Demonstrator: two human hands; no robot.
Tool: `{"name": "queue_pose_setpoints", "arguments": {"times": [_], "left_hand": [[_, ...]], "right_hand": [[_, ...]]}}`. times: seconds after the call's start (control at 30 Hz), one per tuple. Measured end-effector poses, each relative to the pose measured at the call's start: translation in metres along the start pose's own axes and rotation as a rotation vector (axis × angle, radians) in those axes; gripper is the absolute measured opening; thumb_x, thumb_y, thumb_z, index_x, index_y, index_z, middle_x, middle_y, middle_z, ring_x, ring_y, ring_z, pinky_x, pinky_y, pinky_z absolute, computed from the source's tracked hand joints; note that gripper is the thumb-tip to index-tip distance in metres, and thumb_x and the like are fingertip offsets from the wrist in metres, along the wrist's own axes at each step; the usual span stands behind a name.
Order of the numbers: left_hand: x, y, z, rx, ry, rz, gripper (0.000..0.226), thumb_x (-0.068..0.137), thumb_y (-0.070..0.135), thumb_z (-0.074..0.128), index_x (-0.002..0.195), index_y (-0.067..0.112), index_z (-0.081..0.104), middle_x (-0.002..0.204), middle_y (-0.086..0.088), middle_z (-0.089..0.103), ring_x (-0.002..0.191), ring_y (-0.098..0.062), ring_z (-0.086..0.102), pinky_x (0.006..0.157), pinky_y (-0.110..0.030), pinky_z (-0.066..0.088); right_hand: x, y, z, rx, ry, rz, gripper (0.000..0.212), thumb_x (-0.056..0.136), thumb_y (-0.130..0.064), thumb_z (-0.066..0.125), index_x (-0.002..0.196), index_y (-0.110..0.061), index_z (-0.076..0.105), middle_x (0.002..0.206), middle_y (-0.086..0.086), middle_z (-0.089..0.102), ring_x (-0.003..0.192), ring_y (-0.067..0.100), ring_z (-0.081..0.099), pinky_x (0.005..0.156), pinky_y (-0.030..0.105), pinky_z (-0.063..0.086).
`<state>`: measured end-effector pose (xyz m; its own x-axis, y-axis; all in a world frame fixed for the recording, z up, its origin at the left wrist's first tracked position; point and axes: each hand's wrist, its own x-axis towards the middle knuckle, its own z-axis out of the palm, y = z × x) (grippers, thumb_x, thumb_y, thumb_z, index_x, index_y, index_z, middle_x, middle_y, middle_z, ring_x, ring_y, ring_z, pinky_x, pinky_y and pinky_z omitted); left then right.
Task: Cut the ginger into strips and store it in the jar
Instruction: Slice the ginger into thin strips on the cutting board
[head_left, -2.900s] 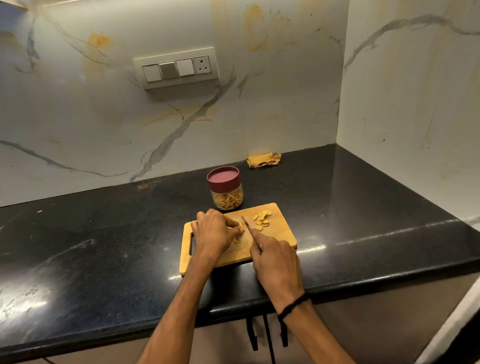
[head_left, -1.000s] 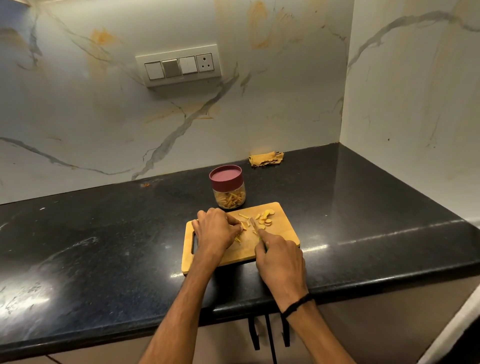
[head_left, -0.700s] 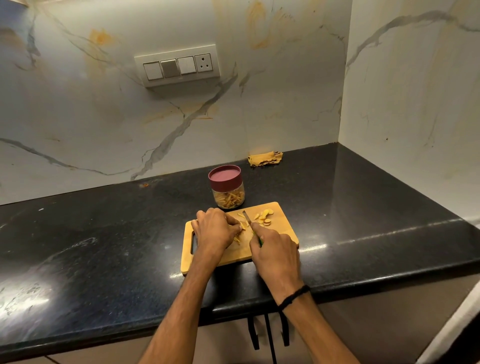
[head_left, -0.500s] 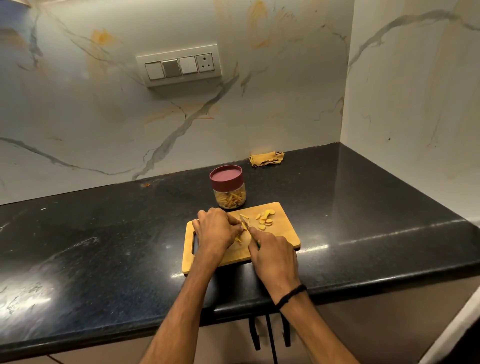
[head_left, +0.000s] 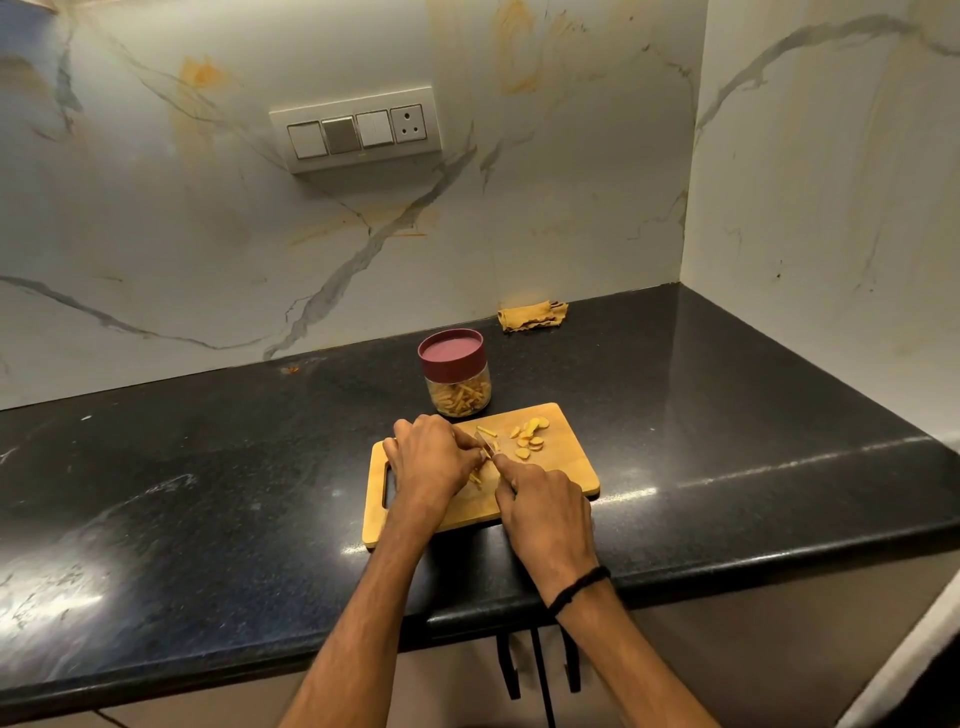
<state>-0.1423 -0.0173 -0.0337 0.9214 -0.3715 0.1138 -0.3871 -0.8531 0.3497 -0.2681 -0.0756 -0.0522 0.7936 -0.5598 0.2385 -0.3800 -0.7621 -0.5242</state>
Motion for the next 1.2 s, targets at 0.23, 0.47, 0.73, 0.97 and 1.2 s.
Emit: {"name": "queue_pose_setpoints", "arguments": {"times": [0.23,0.47,0.73,0.97,1.2], "left_hand": [[-0.001,0.003,0.0,0.025,0.021,-0.016,0.026,0.085,0.043,0.076,0.107,0.029,0.079,0.116,0.004,0.066,0.113,-0.021,0.041,0.096,-0.04,0.033],[-0.003,0.001,0.0,0.003,0.026,-0.009,0.026,0.085,0.042,0.076,0.106,0.027,0.079,0.116,0.004,0.066,0.113,-0.02,0.041,0.096,-0.04,0.033],[0.0,0.0,0.004,-0.032,0.033,-0.023,0.024,0.085,0.041,0.077,0.105,0.028,0.079,0.116,0.004,0.066,0.112,-0.02,0.041,0.092,-0.038,0.032],[0.001,-0.003,0.006,-0.023,0.038,-0.022,0.024,0.085,0.043,0.076,0.106,0.031,0.079,0.119,0.004,0.066,0.113,-0.02,0.041,0.087,-0.035,0.026],[0.0,-0.003,0.004,-0.006,0.031,-0.015,0.025,0.085,0.044,0.076,0.107,0.032,0.078,0.125,0.001,0.063,0.115,-0.021,0.041,0.092,-0.037,0.031]], "right_hand": [[-0.004,-0.011,0.001,-0.146,-0.065,-0.021,0.033,0.104,-0.02,0.038,0.136,-0.024,0.044,0.103,0.005,0.064,0.091,0.02,0.063,0.063,0.028,0.038],[-0.043,0.001,-0.009,-0.158,-0.073,-0.018,0.039,0.104,-0.019,0.038,0.142,-0.025,0.034,0.089,0.002,0.053,0.076,0.016,0.05,0.064,0.027,0.037],[-0.032,0.004,-0.021,-0.003,-0.038,-0.004,0.039,0.105,-0.03,0.037,0.143,-0.036,0.038,0.106,-0.002,0.065,0.094,0.015,0.061,0.071,0.025,0.042],[-0.01,-0.004,-0.01,-0.015,-0.042,-0.004,0.038,0.105,-0.029,0.036,0.143,-0.035,0.042,0.105,0.001,0.065,0.088,0.016,0.059,0.064,0.025,0.037],[-0.011,0.002,-0.006,0.01,-0.04,0.04,0.041,0.105,-0.03,0.035,0.146,-0.037,0.037,0.106,0.0,0.065,0.093,0.016,0.06,0.066,0.026,0.039]]}}
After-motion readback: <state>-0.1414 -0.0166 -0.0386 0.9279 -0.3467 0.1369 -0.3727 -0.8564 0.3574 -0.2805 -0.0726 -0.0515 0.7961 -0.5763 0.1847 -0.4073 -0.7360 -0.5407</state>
